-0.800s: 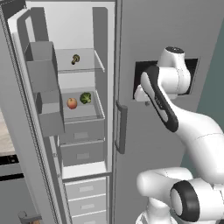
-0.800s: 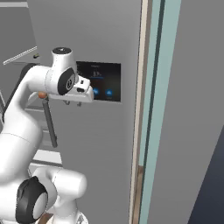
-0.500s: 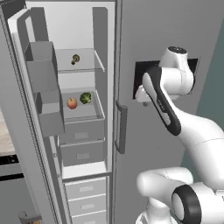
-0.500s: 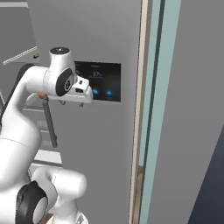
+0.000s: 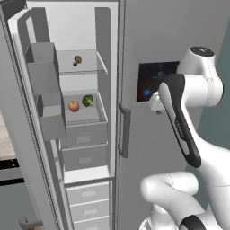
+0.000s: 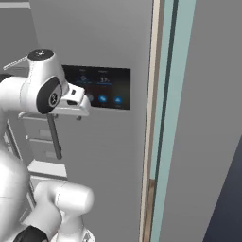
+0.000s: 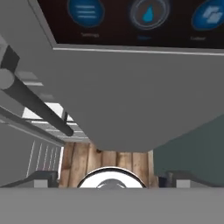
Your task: Take the mushroom, peach, and broccoli from the freezer and place them in the bowl on the counter.
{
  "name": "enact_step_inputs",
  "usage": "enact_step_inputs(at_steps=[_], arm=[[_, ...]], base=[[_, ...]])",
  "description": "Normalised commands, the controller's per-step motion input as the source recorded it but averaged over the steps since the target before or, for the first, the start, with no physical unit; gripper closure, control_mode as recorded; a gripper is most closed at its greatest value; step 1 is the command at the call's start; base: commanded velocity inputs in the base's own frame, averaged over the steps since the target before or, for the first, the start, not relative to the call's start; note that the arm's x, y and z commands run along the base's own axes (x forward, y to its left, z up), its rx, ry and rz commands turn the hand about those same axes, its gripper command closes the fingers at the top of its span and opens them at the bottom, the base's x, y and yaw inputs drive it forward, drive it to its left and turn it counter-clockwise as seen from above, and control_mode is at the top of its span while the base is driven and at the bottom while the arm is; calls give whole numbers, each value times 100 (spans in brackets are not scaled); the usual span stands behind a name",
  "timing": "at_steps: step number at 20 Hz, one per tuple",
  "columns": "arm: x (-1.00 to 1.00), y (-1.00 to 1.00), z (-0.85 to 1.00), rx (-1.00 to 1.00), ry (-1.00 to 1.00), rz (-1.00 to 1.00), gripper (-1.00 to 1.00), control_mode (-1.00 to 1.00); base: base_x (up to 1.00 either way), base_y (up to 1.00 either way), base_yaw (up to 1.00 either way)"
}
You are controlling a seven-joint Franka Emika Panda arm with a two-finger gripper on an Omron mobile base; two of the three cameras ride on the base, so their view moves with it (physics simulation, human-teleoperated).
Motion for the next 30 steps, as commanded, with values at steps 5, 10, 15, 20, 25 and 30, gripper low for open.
enact_step_inputs(at_steps=[5,10,15,20,25,30], arm=[[-81,-18,42,-2,0,0,-100,-100],[-73,-4,23,-1,0,0,-100,-100],[-59,0,3,0,0,0,-100,-100],[-50,0,-1,0,-1,-4,-100,-100],[-36,9,-1,0,-4,-11,-100,-100],[-19,1,0,0,-3,-10,-100,-100]], base=[[0,0,0],[0,0,0],[0,0,0],[0,0,0],[0,0,0],[0,0,0]])
